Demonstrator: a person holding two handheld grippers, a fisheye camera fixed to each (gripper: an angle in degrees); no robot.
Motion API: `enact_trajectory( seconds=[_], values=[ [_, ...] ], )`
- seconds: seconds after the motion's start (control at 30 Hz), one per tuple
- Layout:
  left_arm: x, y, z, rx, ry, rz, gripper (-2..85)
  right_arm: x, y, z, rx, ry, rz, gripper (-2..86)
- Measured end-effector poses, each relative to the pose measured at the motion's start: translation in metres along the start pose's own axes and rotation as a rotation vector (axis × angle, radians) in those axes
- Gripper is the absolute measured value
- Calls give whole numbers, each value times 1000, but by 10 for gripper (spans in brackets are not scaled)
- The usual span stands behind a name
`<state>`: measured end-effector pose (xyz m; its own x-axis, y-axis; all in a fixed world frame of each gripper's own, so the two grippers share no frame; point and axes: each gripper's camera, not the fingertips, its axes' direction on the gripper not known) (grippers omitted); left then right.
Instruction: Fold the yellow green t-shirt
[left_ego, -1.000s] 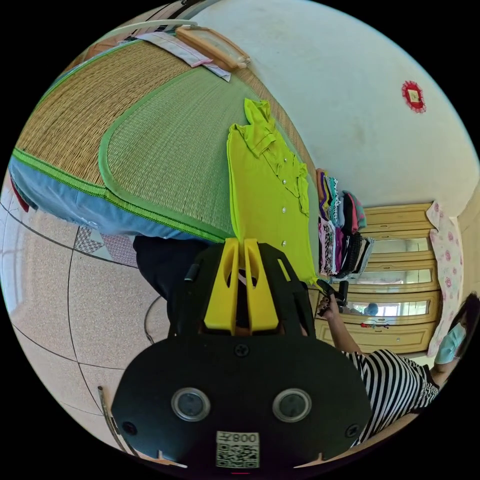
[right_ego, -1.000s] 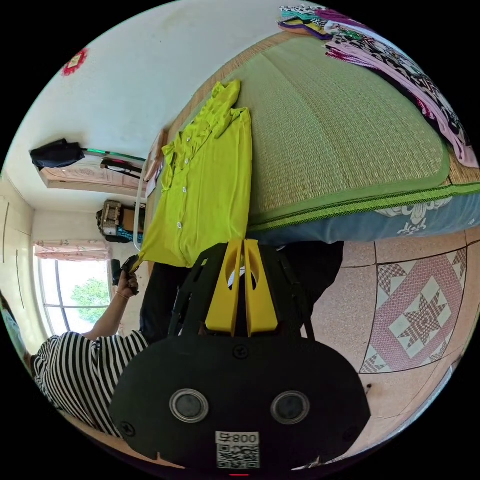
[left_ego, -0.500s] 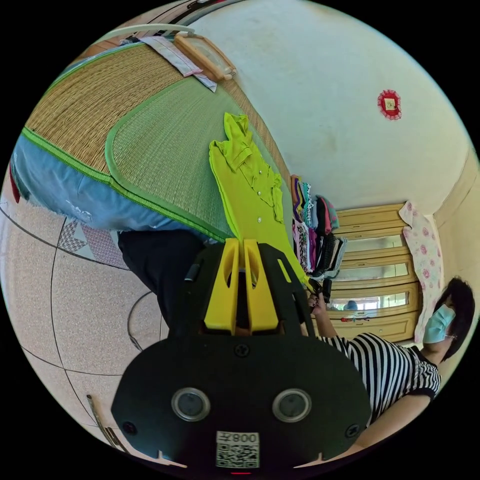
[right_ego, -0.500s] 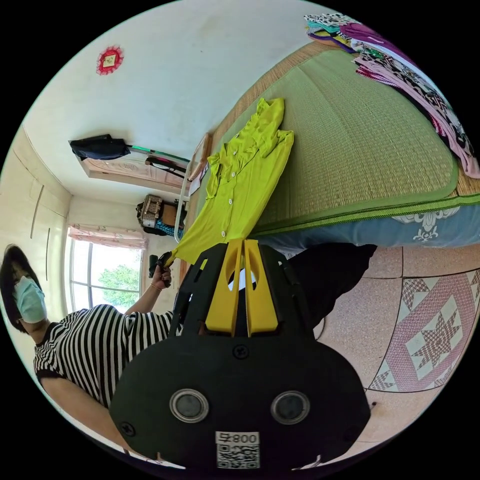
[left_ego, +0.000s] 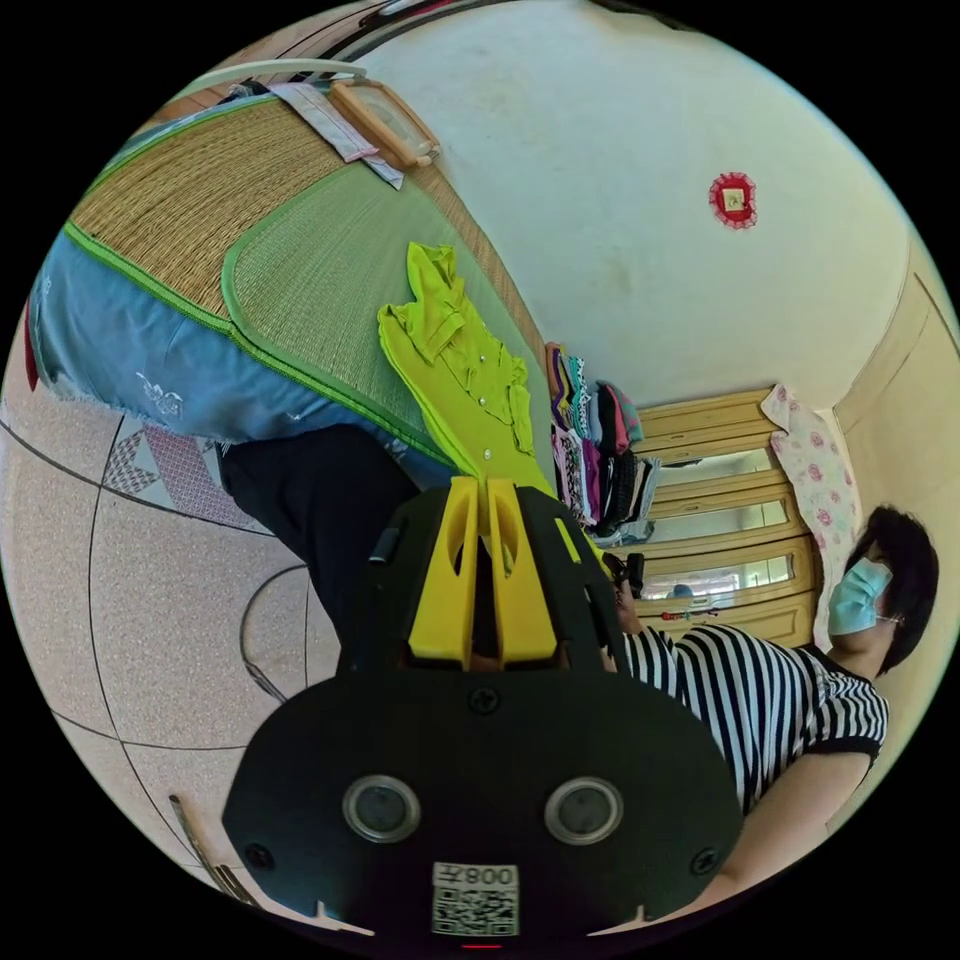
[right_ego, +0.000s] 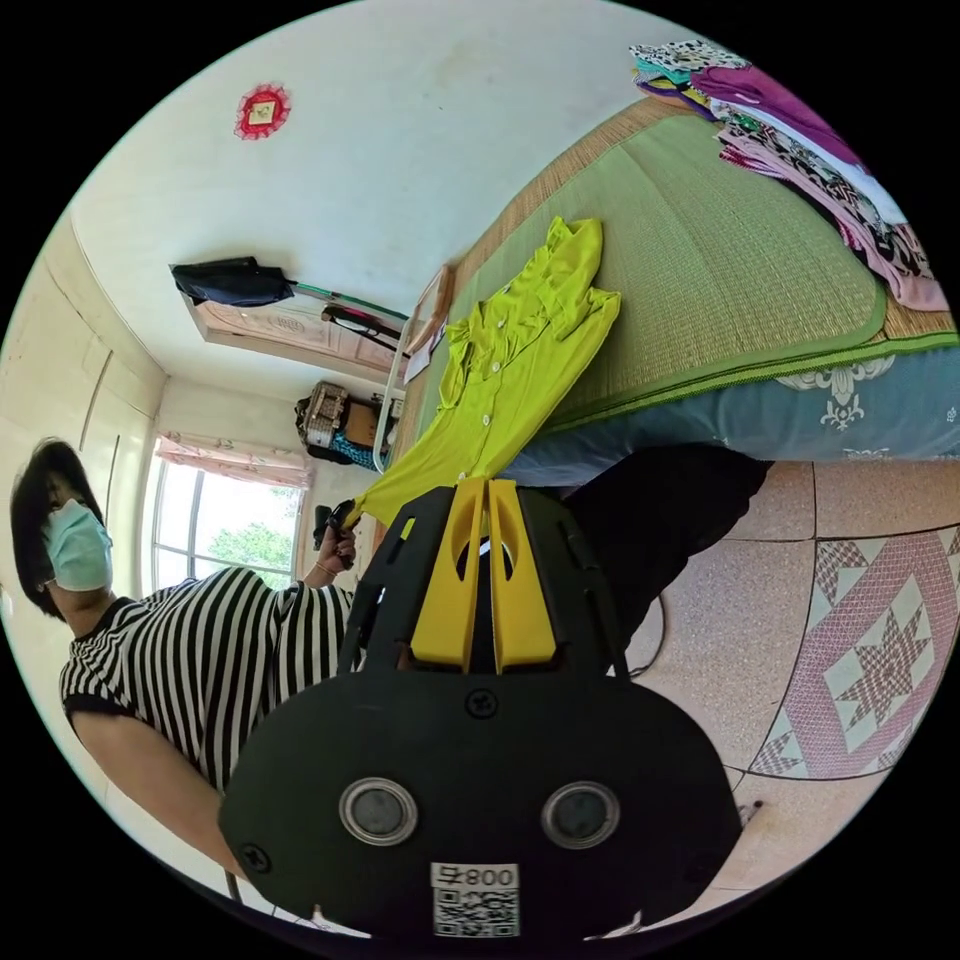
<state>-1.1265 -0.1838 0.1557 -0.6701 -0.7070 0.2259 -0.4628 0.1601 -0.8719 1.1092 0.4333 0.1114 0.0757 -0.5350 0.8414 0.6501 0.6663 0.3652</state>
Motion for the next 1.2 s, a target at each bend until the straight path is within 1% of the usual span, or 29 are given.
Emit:
enact_trajectory(
  seconds=[0.23, 0.63, 1.2],
  values=[
    [-4, 41, -17, 18, 33, 6, 12, -6, 40, -13, 45, -41, -9, 2],
    [-10, 96, -35, 53, 105, 18, 12, -6, 90, -18, 93, -55, -18, 2],
    [-11, 126, -35, 53, 144, 53, 12, -6, 125, 0, 129, -63, -22, 2]
  ],
)
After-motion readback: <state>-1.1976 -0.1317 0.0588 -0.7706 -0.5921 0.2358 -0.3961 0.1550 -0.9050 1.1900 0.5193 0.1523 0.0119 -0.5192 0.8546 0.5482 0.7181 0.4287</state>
